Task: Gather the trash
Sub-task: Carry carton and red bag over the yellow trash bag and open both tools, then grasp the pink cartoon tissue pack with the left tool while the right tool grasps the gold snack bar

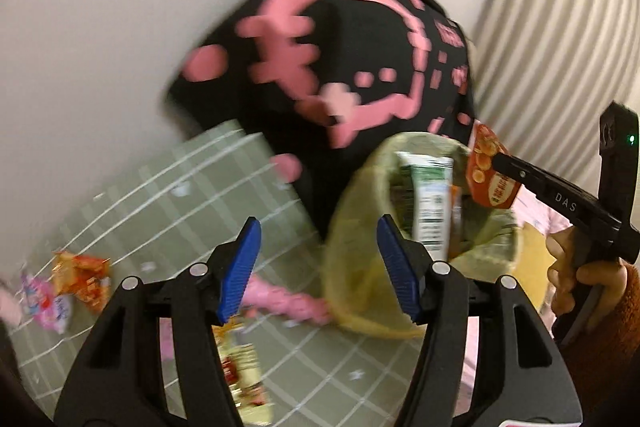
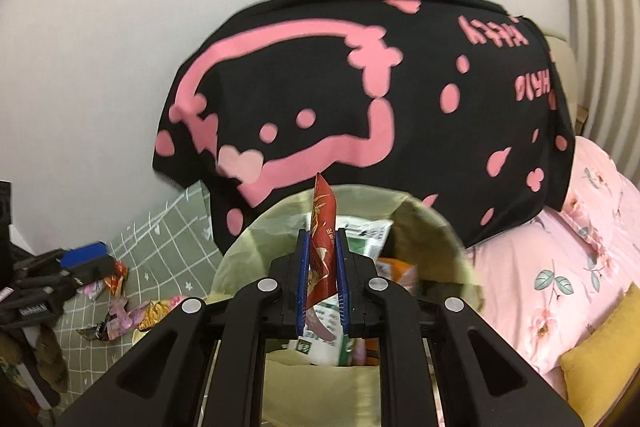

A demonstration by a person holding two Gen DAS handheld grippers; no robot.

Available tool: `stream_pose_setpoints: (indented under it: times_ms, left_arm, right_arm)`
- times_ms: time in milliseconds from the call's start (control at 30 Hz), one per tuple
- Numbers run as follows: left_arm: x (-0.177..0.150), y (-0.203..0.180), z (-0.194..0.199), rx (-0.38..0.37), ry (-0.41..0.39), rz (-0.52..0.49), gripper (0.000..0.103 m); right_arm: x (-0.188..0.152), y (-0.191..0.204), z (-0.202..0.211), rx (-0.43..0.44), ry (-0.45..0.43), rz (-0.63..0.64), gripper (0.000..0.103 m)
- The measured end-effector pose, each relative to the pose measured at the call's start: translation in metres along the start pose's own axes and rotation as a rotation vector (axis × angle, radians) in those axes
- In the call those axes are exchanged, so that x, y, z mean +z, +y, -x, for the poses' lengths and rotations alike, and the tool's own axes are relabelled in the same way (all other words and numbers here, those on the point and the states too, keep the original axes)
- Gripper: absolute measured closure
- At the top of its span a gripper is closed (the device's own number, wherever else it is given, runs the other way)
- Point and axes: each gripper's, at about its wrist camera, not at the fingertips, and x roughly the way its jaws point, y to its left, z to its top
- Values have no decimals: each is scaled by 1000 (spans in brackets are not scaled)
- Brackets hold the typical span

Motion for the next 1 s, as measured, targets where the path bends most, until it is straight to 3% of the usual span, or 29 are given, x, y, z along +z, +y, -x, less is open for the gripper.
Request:
stream_pose_setpoints:
  times_ms: [133, 233, 467, 767, 1000]
  left_arm:
    - [-13, 43, 13, 54, -9, 97, 46]
    - [-25, 76, 22, 104, -15, 162, 46]
    - [-50, 135, 38, 214, -27, 275, 46]
    - [-86, 194, 59, 350, -26, 353, 46]
    - [-116, 221, 81, 424, -30, 408, 46]
  right_arm:
    - [-4, 10, -20, -17, 56, 29, 87]
    - [-9, 13, -40, -74, 123, 53, 69]
    - [-9, 17, -53, -167, 134, 64, 66]
    - [6, 71, -51, -57, 53, 118, 66]
    - [-12, 132, -71, 68, 84, 185, 66]
